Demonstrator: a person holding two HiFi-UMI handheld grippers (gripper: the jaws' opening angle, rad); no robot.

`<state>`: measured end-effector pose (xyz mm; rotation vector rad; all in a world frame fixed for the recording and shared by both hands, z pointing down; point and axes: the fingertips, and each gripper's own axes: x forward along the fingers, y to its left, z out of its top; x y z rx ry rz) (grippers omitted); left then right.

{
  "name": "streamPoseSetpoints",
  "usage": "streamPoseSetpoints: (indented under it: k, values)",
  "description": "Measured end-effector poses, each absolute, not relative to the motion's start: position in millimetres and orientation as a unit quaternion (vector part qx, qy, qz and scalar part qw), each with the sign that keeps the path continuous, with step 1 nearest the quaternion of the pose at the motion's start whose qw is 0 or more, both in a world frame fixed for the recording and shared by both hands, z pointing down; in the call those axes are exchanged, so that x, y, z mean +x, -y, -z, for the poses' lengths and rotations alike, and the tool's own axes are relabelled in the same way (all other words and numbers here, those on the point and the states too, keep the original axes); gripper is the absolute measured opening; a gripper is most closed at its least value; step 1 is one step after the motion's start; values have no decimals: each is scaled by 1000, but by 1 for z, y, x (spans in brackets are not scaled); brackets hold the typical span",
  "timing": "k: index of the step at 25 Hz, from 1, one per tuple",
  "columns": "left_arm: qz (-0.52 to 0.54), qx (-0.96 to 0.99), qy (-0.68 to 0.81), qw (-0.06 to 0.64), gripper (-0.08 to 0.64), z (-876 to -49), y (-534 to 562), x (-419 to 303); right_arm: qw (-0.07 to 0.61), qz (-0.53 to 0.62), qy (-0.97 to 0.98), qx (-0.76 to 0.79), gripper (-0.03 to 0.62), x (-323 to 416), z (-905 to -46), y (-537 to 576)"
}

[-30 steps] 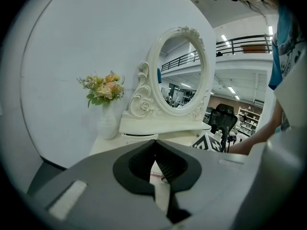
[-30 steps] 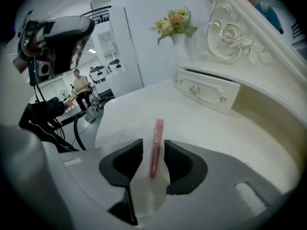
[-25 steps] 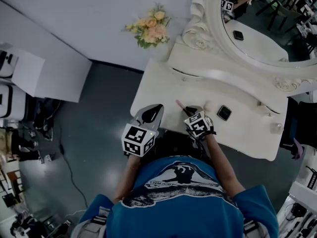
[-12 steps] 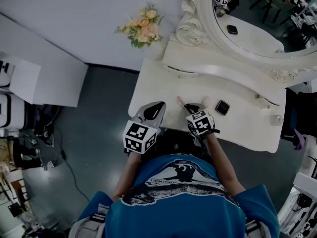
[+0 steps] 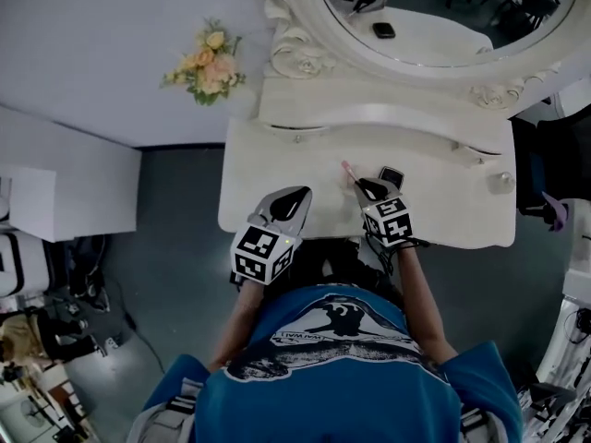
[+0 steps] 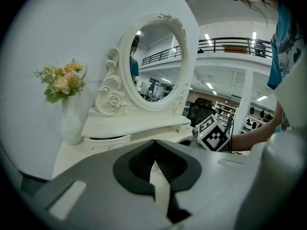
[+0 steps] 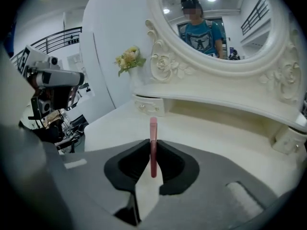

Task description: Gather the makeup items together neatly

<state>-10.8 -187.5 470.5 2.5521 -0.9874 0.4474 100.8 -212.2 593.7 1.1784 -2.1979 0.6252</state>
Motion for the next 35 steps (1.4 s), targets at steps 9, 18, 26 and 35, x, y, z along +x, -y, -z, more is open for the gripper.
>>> streamPoseSetpoints:
  k: [9, 18, 26, 35]
  values:
    - [-169, 920, 307, 176, 12, -473, 192, 37, 268, -271, 751, 539, 49, 219, -603, 191]
    - [-171, 922, 301, 172, 12, -471, 199, 68, 288, -302, 707, 571, 49, 288, -633, 170]
    - [-175, 917, 314, 173, 12, -473, 201, 80, 313, -304, 702, 563, 49, 301, -654, 170]
    - [-176, 909, 335, 174, 12, -474, 197, 82, 322, -281, 704, 567, 55, 305, -661, 170]
